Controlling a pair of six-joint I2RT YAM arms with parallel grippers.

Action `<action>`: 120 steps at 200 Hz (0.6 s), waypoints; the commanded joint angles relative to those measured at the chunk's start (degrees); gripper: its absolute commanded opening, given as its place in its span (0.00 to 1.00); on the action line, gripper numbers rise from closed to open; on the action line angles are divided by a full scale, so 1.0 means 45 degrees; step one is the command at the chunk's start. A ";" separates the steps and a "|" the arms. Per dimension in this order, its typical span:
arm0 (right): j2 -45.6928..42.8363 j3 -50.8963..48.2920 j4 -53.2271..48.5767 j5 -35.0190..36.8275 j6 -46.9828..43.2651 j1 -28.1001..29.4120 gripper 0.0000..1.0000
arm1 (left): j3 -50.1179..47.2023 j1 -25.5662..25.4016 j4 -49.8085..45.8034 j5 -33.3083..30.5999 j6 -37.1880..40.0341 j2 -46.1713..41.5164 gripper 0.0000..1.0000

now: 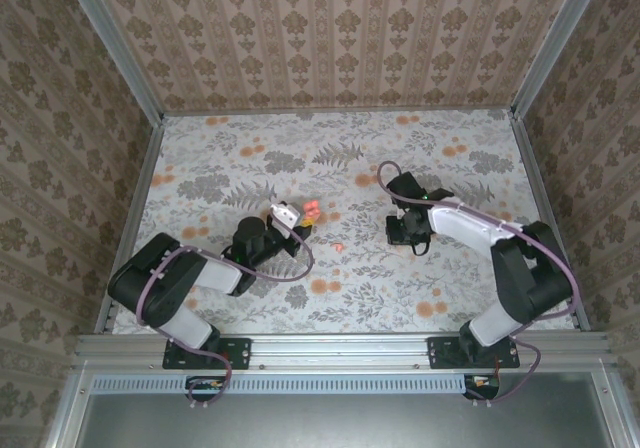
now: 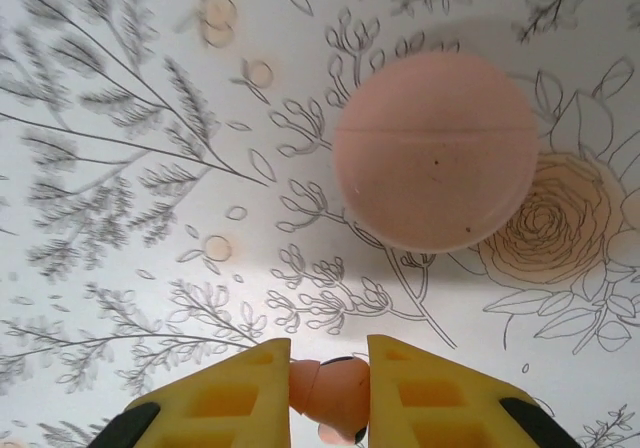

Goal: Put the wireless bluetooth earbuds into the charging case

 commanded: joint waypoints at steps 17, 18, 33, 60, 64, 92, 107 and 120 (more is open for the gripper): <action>-0.1646 -0.1725 0.4149 -0.0362 0.0360 0.0274 0.20 | -0.0098 0.0015 0.1955 0.1077 -0.0048 0.0857 0.04; -0.1686 -0.1775 0.4274 -0.0385 0.0365 0.0280 0.20 | -0.0087 0.0014 0.1964 0.1102 -0.0034 0.0871 0.04; -0.2038 -0.2492 0.5989 -0.0833 0.0440 0.0383 0.20 | 0.0016 -0.0078 0.1992 0.1368 0.0142 0.0954 0.04; -0.2408 -0.3559 0.9170 -0.1916 0.0750 0.0548 0.20 | 0.0220 -0.0181 0.1973 0.1647 0.0495 0.0940 0.04; -0.2394 -0.3644 0.9557 -0.2060 0.0742 0.0575 0.20 | 0.0246 -0.0199 0.1975 0.1714 0.0534 0.0930 0.04; -0.2273 -0.4074 1.1854 -0.2532 0.0717 0.0985 0.19 | 0.0530 -0.0255 0.1973 0.1993 0.0751 0.0941 0.04; -0.2211 -0.4207 1.2945 -0.2670 0.0492 0.1328 0.20 | 0.0619 -0.0275 0.1976 0.2101 0.0798 0.0888 0.04; -0.2141 -0.4233 1.3609 -0.2647 0.0171 0.1702 0.20 | 0.0665 -0.0289 0.1973 0.2196 0.0809 0.0780 0.04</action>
